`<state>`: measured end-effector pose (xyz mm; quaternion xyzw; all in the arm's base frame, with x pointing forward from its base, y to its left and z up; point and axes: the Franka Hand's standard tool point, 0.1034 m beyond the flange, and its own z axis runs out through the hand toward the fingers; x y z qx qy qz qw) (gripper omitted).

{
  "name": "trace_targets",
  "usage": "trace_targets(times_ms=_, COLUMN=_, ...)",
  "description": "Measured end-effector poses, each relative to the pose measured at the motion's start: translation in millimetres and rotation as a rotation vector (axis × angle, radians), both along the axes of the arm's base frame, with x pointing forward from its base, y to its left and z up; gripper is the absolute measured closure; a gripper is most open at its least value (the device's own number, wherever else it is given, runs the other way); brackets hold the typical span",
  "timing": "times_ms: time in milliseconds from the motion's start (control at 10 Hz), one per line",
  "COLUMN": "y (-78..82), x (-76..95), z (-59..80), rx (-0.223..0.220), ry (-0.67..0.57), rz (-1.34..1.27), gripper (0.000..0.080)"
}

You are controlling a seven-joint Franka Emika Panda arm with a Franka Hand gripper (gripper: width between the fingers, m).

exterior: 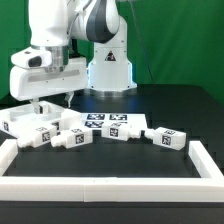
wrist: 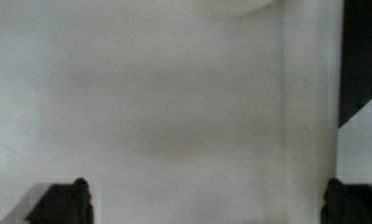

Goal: Assemble one leg

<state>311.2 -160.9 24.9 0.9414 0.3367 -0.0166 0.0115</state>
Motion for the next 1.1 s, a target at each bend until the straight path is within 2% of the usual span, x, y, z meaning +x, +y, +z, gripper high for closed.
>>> trace_targets(times_ms=1000, y=-0.8, x=1.1, z=0.7, rx=-0.002, ry=-0.004, rz=-0.001, gripper=0.0149)
trace_targets(times_ms=1100, y=6.2, x=3.5, z=2.0, rx=0.004, ry=0.002, rz=-0.007, gripper=0.0149)
